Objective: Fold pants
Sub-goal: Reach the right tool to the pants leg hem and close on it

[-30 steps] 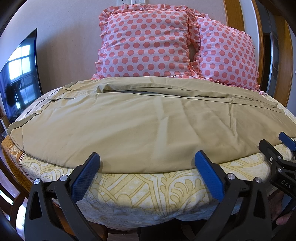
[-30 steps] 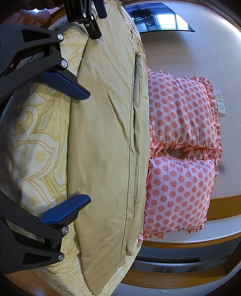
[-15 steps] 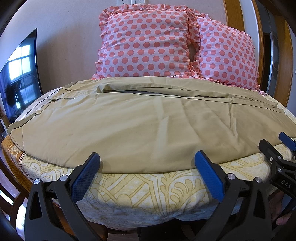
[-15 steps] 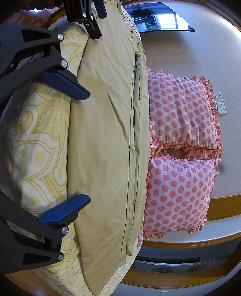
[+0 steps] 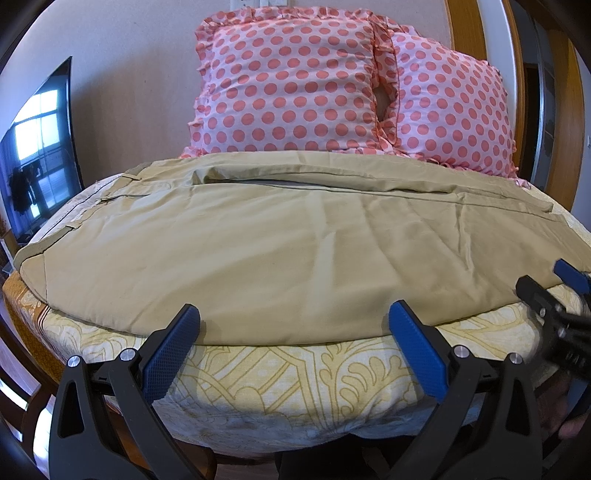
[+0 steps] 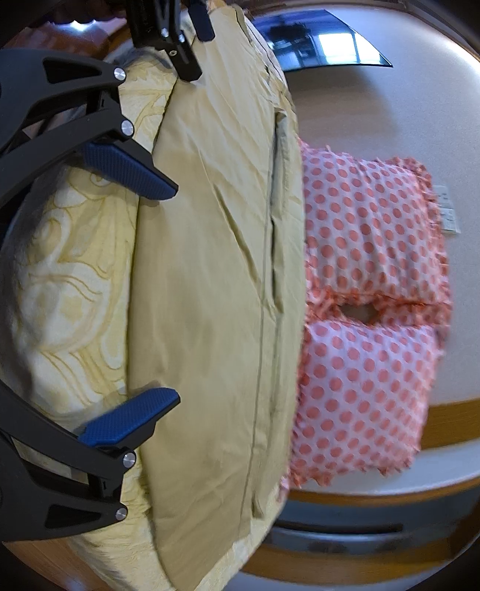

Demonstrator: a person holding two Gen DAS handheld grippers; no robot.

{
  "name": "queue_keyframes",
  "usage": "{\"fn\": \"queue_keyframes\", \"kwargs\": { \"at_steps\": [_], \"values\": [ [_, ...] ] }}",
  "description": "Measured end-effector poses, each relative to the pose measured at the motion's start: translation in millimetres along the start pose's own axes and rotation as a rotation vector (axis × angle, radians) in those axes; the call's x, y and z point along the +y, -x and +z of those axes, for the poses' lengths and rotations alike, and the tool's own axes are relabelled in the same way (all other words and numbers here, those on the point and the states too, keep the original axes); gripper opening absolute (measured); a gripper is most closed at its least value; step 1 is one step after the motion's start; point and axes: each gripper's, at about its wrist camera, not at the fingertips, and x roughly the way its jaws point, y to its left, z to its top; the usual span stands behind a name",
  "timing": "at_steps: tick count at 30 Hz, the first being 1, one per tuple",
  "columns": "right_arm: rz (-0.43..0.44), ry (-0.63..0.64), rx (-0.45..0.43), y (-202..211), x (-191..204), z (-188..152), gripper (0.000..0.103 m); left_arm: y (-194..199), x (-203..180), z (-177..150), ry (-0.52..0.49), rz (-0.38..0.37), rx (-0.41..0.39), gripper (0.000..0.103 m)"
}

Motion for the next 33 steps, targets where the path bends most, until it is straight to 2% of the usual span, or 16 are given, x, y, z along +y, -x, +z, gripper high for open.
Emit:
{"fn": "queue_keyframes", "kwargs": {
  "at_steps": [3, 6, 8, 12, 13, 14, 16, 17, 22, 26, 27, 28, 30, 32, 33],
  "values": [
    [0.005, -0.092, -0.003, 1.2, -32.0, 30.4, 0.101, 9.2, 6.6, 10.6, 0.008, -0.028, -0.035, 0.102],
    [-0.054, -0.194, -0.022, -1.4, -80.0, 76.8, 0.101, 19.4, 12.9, 26.2, 0.007, 0.012, -0.097, 0.102],
    [-0.114, -0.282, 0.007, -20.1, -119.0, 112.0, 0.101, 16.5, 16.9, 38.1, 0.017, 0.035, -0.118, 0.102],
    [-0.255, -0.421, 0.112, -88.8, -191.5, 167.0, 0.101, 2.0, 19.8, 58.1, 0.044, 0.008, -0.129, 0.102],
    [-0.305, -0.446, 0.155, -117.6, -210.9, 179.2, 0.099, -0.5, 18.8, 60.0, 0.046, 0.006, -0.127, 0.102],
    [-0.354, -0.470, 0.188, -140.0, -226.0, 187.5, 0.090, -3.9, 17.5, 62.8, 0.048, 0.001, -0.125, 0.102],
    [-0.403, -0.507, 0.235, -177.6, -250.3, 197.9, 0.078, -9.7, 15.1, 67.1, 0.050, -0.016, -0.121, 0.102],
    [-0.433, -0.530, 0.262, -199.8, -262.1, 203.4, 0.076, -11.0, 14.5, 67.0, 0.049, -0.020, -0.119, 0.102],
    [-0.527, -0.626, 0.339, -265.7, -292.8, 211.3, 0.071, -23.2, 11.8, 69.4, 0.043, -0.040, -0.096, 0.102],
    [-0.633, -0.541, 0.443, -299.7, -292.1, 204.8, 0.066, -31.4, 12.4, 68.9, 0.040, -0.051, -0.079, 0.102],
    [-0.640, -0.524, 0.427, -301.1, -289.7, 205.1, 0.065, -32.1, 12.9, 68.5, 0.043, -0.054, -0.076, 0.102],
    [-0.640, -0.519, 0.417, -299.8, -289.4, 203.1, 0.060, -33.3, 14.1, 68.1, 0.050, -0.061, -0.070, 0.102],
    [-0.632, -0.524, 0.396, -293.2, -291.6, 199.2, 0.042, -32.7, 16.3, 67.1, 0.063, -0.077, -0.071, 0.102],
    [-0.585, -0.557, 0.373, -281.9, -297.2, 195.6, 0.015, -31.3, 19.4, 66.0, 0.077, -0.083, -0.073, 0.102],
    [-0.533, -0.597, 0.346, -273.4, -301.4, 191.2, 0.012, -30.2, 20.9, 65.1, 0.084, -0.085, -0.073, 0.102]
  ]
}}
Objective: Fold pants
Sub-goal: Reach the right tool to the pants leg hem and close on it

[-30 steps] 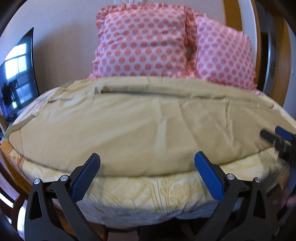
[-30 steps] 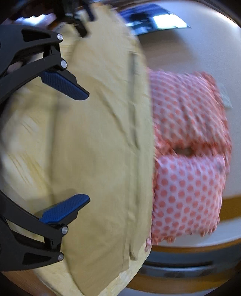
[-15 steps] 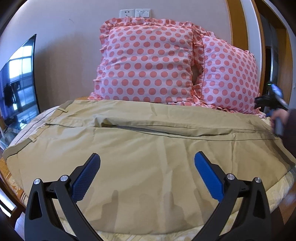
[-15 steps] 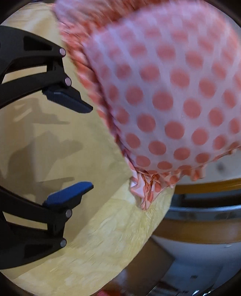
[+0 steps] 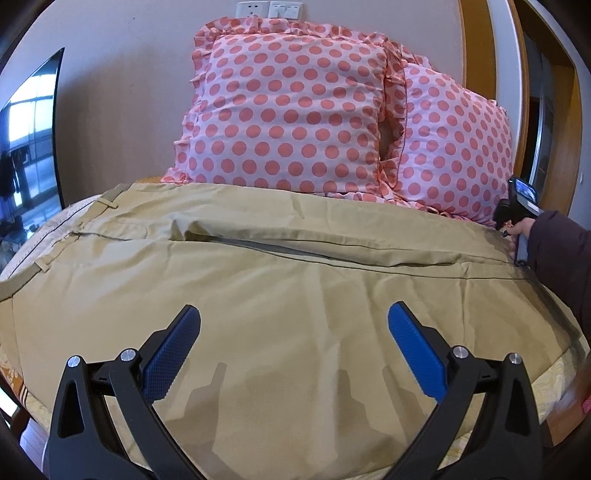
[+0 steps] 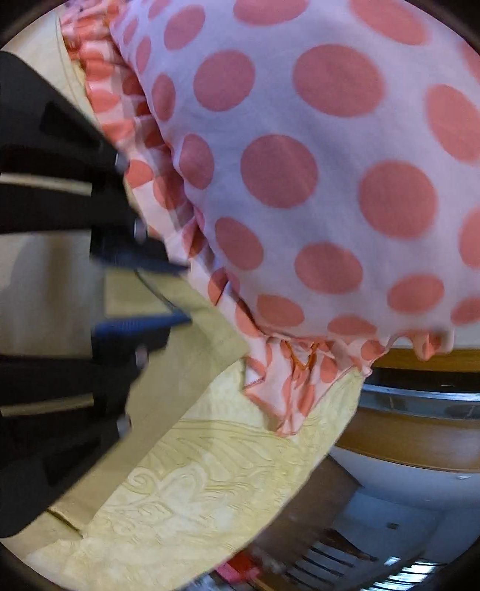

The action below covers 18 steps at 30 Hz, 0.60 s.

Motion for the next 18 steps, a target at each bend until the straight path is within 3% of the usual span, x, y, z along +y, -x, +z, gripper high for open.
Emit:
{"fn": "queue_keyframes", "kwargs": {
  "at_steps": [4, 10, 13, 16, 18],
  "values": [
    [0.154, -0.062, -0.062, 29.8, -26.7, -18.3, 0.005, 10.6, 6.0, -2.5, 0.027, 0.002, -0.016, 0.102],
    [0.455, -0.149, -0.162, 122.4, -111.0, -89.4, 0.004, 28.5, 13.7, -2.3, 0.032, 0.016, -0.055, 0.102],
    [0.546, -0.233, -0.137, 150.2, -162.3, -134.6, 0.004, 33.2, 19.1, 1.9, 0.046, 0.013, -0.066, 0.102],
    [0.590, -0.309, -0.028, 161.5, -177.2, -177.6, 0.005, 36.0, 28.6, 11.5, 0.075, -0.013, -0.081, 0.102],
    [0.609, -0.353, 0.023, 152.9, -181.4, -184.9, 0.012, 35.7, 32.2, 17.8, 0.082, -0.017, -0.086, 0.102]
  ]
}}
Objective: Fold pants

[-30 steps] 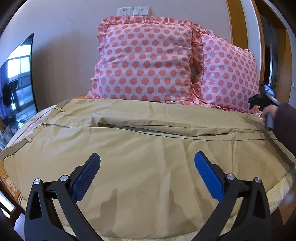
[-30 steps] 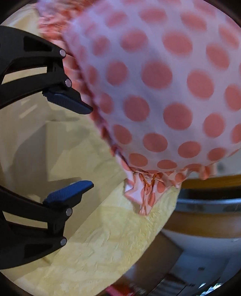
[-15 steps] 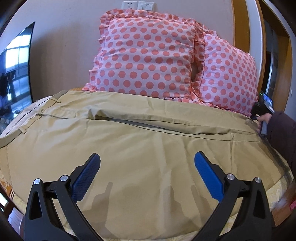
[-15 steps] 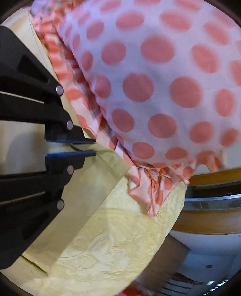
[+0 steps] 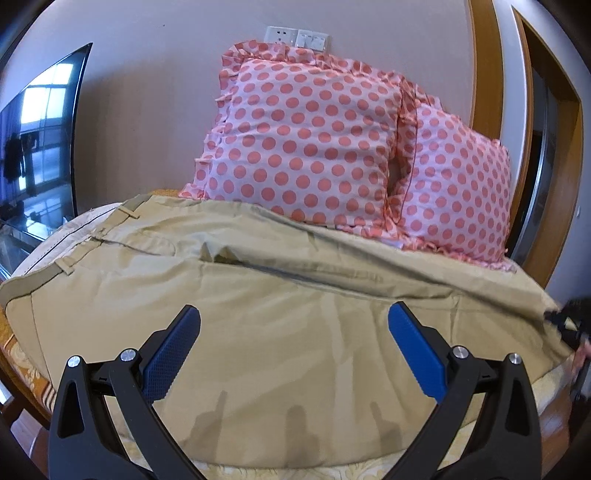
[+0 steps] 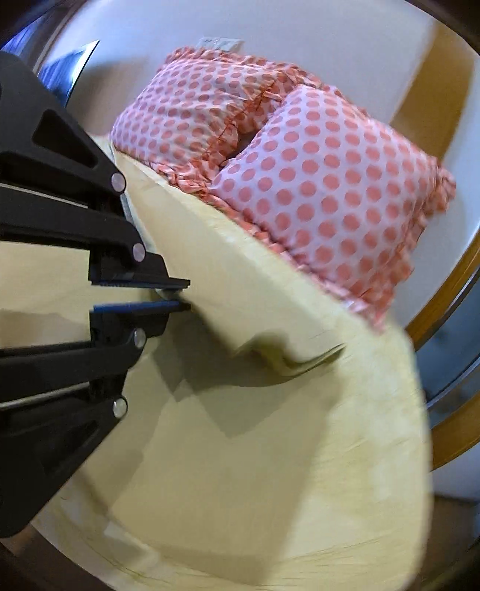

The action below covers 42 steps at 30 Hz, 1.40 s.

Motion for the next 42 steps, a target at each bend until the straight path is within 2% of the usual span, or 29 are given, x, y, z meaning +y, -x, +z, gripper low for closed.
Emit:
{"fn": "queue_keyframes", "kwargs": {
  "at_steps": [4, 5, 9, 10, 11, 12, 13, 15, 17, 20, 23, 25, 28, 30, 31, 32, 33, 34, 35, 36, 39, 42],
  "values": [
    [0.021, -0.082, -0.001, -3.3, -12.0, -0.6, 0.036, -1.0, 8.2, 9.8, 0.016, 0.028, 0.005, 0.102],
    [0.008, -0.090, -0.003, -5.1, -13.5, -0.7, 0.037, -2.1, 12.0, 12.5, 0.025, 0.029, 0.014, 0.102],
    [0.018, -0.126, -0.014, -10.5, -19.2, 2.3, 0.028, -9.3, 23.2, 19.7, 0.059, -0.012, 0.038, 0.102],
    [0.030, -0.126, -0.015, -15.2, -20.3, 5.7, 0.011, -13.2, 26.8, 23.6, 0.075, -0.037, 0.047, 0.102],
    [0.036, -0.112, -0.015, -18.7, -21.0, 10.3, 0.002, -17.2, 29.6, 28.1, 0.088, -0.049, 0.057, 0.102],
    [0.059, -0.109, -0.023, -17.7, -21.6, 13.3, 0.002, -19.7, 31.7, 31.0, 0.097, -0.054, 0.063, 0.102],
    [0.118, -0.116, -0.049, -10.6, -21.4, 16.0, 0.001, -25.9, 36.5, 39.1, 0.117, -0.064, 0.076, 0.102],
    [0.198, -0.085, -0.125, 13.5, -15.1, 21.3, 0.001, -35.2, 44.7, 50.9, 0.148, -0.068, 0.089, 0.102],
    [0.217, -0.056, -0.178, 31.1, -10.6, 24.3, 0.001, -52.9, 56.2, 68.1, 0.198, -0.088, 0.115, 0.102],
    [0.247, -0.048, -0.202, 46.5, -9.4, 28.7, 0.001, -87.4, 67.0, 90.2, 0.249, -0.095, 0.162, 0.102],
    [0.262, -0.055, -0.209, 49.6, -10.8, 30.5, 0.001, -134.0, 72.7, 107.9, 0.259, -0.046, 0.227, 0.102],
    [0.272, -0.060, -0.204, 49.3, -13.7, 31.6, 0.001, -166.6, 82.1, 114.0, 0.312, -0.018, 0.287, 0.102],
    [0.274, -0.057, -0.199, 46.7, -15.2, 31.8, 0.001, -204.2, 94.3, 118.7, 0.391, 0.013, 0.347, 0.094],
    [0.271, -0.055, -0.199, 45.8, -15.5, 31.2, 0.001, -233.7, 105.7, 124.1, 0.426, 0.081, 0.377, 0.087],
    [0.264, -0.047, -0.198, 44.7, -15.6, 31.7, 0.001, -241.3, 109.3, 124.9, 0.433, 0.097, 0.388, 0.075],
    [0.259, -0.040, -0.198, 44.0, -15.9, 31.8, 0.001, -252.6, 116.6, 123.6, 0.453, 0.115, 0.414, 0.052],
    [0.255, -0.036, -0.198, 43.5, -15.7, 32.7, 0.001, -257.9, 122.5, 121.4, 0.475, 0.108, 0.429, 0.039],
    [0.254, -0.032, -0.198, 42.8, -15.1, 34.8, 0.001, -259.1, 129.1, 119.1, 0.507, 0.086, 0.433, 0.019],
    [0.252, -0.023, -0.202, 43.6, -14.6, 37.0, 0.001, -248.0, 135.8, 117.0, 0.539, 0.069, 0.411, 0.010],
    [0.249, -0.016, -0.206, 44.5, -14.0, 38.0, 0.001, -238.8, 137.4, 118.0, 0.533, 0.062, 0.394, 0.010],
    [0.233, 0.016, -0.239, 54.6, -14.5, 40.7, 0.001, -174.8, 135.7, 119.1, 0.465, 0.025, 0.318, 0.009],
    [0.186, 0.020, -0.254, 62.4, -26.7, 39.4, 0.001, -86.4, 138.5, 93.5, 0.432, 0.002, 0.260, 0.009]
  ]
}}
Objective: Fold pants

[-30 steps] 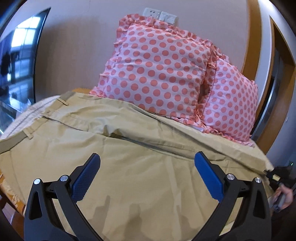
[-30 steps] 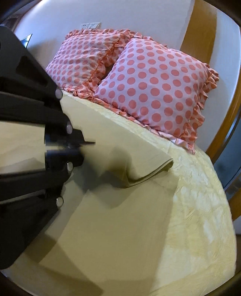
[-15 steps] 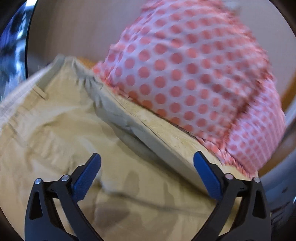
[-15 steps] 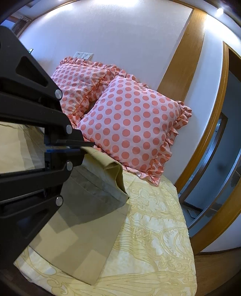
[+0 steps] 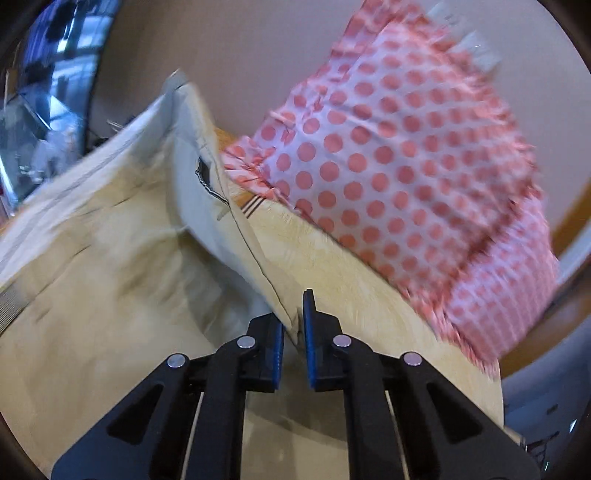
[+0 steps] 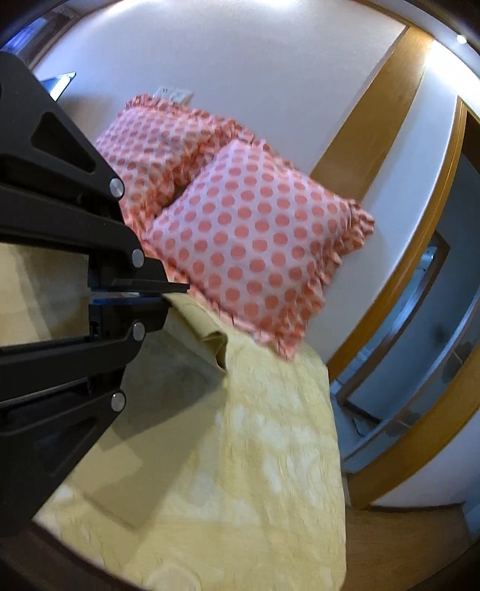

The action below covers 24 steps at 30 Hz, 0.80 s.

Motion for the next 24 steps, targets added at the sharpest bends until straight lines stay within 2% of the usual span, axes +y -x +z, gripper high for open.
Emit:
{"fn": "queue_keyframes", "kwargs": {
  "at_steps": [3, 7, 9, 15, 20, 24],
  "values": [
    [-0.079, -0.024, 0.024, 2.6, -23.7, -6.7, 0.001, 40.9, 27.2, -50.4, -0.008, 0.027, 0.005, 0.009],
    [-0.151, -0.081, 0.055, 0.3, -54.6, -17.6, 0.001, 49.6, 57.3, -105.1, 0.028, 0.058, 0.093, 0.009],
    [-0.159, -0.092, 0.052, 1.6, -59.8, -19.6, 0.001, 53.0, 62.7, -123.4, 0.033, 0.056, 0.086, 0.009],
    [-0.199, -0.076, 0.017, 17.5, -61.0, -14.1, 0.001, 71.7, 54.2, -140.8, -0.022, 0.054, 0.054, 0.009],
    [-0.256, -0.076, 0.023, 22.8, -68.7, -21.3, 0.001, 75.4, 57.8, -147.9, -0.026, 0.035, 0.055, 0.009],
    [-0.287, -0.072, 0.027, 24.3, -73.9, -26.2, 0.002, 77.5, 55.3, -152.4, -0.066, 0.036, 0.043, 0.010]
  ]
}}
